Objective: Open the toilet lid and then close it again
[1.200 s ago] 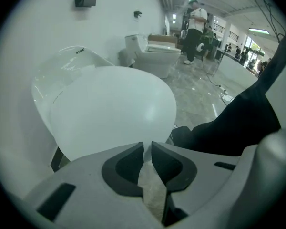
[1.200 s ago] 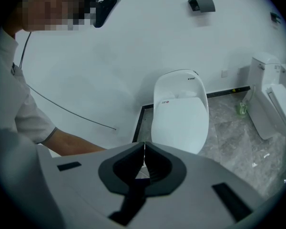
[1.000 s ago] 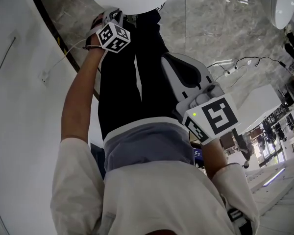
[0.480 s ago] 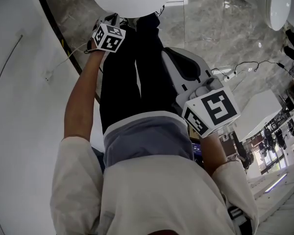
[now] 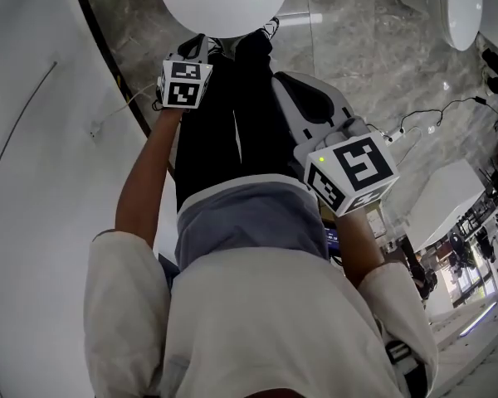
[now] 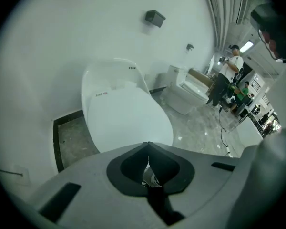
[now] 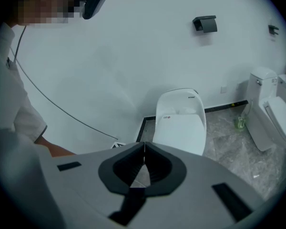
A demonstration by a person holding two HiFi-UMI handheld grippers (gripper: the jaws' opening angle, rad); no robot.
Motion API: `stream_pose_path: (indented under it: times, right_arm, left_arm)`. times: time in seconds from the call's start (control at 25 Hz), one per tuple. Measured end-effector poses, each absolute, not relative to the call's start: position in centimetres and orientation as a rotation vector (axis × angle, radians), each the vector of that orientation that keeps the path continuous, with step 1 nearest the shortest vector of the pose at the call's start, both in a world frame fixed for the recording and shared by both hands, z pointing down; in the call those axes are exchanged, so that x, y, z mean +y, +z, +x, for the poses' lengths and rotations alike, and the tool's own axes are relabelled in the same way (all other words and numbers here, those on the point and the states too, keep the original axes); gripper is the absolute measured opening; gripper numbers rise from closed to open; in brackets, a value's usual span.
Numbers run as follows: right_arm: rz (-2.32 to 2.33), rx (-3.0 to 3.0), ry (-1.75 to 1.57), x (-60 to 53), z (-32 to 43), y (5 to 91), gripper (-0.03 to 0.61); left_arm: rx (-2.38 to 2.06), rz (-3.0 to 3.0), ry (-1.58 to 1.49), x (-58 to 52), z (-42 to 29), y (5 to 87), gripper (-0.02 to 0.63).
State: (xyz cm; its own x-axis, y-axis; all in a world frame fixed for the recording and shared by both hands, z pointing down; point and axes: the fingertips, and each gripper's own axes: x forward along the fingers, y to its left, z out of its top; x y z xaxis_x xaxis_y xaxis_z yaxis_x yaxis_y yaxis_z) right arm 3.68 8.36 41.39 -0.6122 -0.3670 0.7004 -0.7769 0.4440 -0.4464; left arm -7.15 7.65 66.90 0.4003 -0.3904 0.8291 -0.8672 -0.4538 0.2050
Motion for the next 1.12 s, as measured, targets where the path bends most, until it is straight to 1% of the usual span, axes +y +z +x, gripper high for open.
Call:
stream_pose_path:
  times: [0.48,0.8,1.12]
  right_arm:
    - [1.002,-2.257,0.935,7.9,4.3,35.5,0.011]
    - [1.051,-2.292,0.879,7.2,4.5,32.2,0.011]
    - [1.093,-2.347,0.837,6.4,4.6,28.7,0.011]
  left_arm:
    - [-1.142,2.128,0.835,5.7,-7.0,55.9,0.008]
    - [-1.186,2.179,0.664,4.3,-6.7,47.3,0.008]
    - [-1.24,2.235,0.564,4.2,-7.4,39.4,0.008]
